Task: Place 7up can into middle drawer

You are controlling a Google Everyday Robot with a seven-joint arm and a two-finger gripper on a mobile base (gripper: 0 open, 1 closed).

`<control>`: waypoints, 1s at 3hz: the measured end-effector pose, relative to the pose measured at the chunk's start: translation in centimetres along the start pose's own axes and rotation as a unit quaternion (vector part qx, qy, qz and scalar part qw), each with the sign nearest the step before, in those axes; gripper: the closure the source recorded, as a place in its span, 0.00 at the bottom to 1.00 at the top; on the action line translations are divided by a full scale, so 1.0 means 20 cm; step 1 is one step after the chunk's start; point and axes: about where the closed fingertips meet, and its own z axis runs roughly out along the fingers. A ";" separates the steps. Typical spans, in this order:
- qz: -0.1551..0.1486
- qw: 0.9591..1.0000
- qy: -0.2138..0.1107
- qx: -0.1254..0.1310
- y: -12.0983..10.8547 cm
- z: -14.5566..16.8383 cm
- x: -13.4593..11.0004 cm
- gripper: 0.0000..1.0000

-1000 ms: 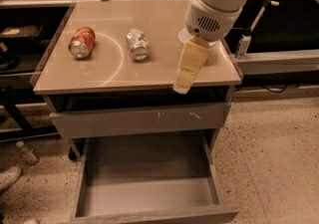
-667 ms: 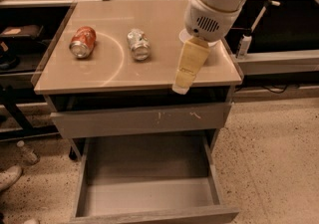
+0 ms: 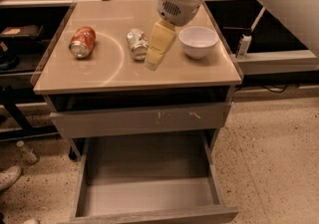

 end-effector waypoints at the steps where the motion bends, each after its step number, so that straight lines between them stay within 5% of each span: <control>1: 0.000 1.000 0.000 0.000 0.00 0.00 0.00 0.00; 3: 0.032 0.998 -0.037 -0.035 -0.15 0.15 -0.27 0.00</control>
Offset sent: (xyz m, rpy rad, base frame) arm 0.0538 0.0558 -0.0031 0.1816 0.0239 0.0158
